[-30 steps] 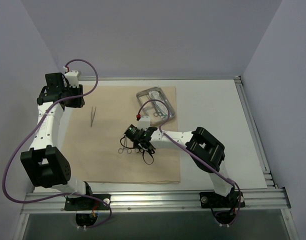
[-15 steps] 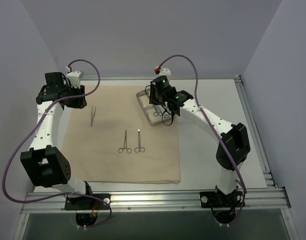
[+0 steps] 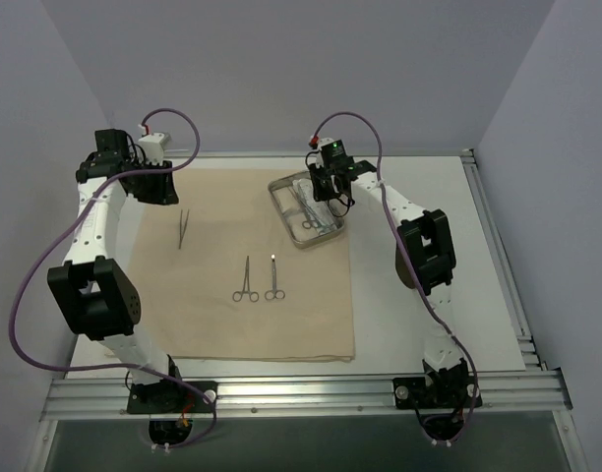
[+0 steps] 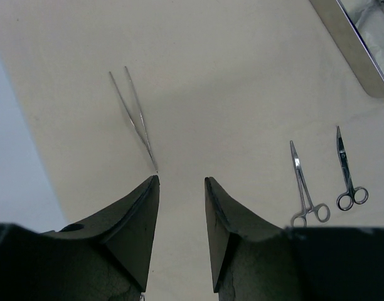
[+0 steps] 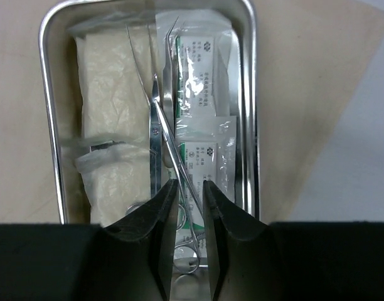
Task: Open and lay out the surgical kit
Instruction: Pick up the medical item from the container, then place the medical item in the surgical kit.
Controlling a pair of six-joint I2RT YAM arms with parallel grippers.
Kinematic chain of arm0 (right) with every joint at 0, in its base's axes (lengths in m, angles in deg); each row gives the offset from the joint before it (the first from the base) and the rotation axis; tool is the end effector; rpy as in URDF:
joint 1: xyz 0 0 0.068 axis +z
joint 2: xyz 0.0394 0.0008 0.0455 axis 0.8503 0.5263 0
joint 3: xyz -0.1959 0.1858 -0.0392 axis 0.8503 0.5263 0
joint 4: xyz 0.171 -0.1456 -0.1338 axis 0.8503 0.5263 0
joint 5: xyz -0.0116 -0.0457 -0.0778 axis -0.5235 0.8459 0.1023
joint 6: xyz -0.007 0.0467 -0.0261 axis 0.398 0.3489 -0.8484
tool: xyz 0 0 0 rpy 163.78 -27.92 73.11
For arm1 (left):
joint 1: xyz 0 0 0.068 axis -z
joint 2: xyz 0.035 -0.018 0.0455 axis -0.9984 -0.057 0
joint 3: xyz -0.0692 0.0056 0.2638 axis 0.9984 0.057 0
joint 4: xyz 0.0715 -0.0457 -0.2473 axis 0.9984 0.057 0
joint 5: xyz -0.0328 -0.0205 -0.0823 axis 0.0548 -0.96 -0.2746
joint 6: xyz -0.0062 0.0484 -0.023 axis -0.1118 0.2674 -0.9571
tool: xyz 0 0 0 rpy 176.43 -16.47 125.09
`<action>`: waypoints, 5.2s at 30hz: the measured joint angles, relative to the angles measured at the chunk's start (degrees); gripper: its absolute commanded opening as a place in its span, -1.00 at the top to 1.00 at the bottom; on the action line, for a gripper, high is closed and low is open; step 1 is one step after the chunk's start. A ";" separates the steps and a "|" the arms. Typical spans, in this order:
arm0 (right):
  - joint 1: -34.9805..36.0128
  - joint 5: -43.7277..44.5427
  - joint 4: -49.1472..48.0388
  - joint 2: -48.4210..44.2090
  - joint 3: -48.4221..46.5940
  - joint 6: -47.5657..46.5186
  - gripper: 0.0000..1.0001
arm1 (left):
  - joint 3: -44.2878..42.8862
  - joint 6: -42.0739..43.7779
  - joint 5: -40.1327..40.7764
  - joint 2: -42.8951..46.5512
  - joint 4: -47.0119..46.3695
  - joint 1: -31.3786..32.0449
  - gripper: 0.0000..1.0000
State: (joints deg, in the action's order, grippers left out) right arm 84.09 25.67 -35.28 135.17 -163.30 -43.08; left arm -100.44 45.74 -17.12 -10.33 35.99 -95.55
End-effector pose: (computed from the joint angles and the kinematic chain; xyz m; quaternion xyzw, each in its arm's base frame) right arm 0.4679 0.2307 0.2494 -0.1600 0.8611 0.1822 0.4470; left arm 0.3689 0.0433 0.3409 0.1158 0.9216 -0.1148 0.3523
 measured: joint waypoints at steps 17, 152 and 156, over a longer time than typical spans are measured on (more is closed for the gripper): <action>0.35 -6.56 2.49 11.10 -7.15 -3.91 0.60 | -7.56 -1.05 0.63 -9.42 4.35 1.01 0.12; 33.35 21.42 -14.01 10.47 -0.26 42.69 0.44 | 12.17 -1.22 5.73 13.27 -2.99 -0.70 0.12; 32.57 19.32 -16.90 3.04 2.80 34.40 0.42 | 12.17 -0.96 5.70 13.27 -2.56 -0.70 0.12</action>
State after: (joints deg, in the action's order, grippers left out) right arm 116.66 44.99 -52.18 138.21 -160.50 -8.68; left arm -88.27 44.78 -11.42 2.94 33.43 -96.25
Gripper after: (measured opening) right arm 0.284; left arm 0.438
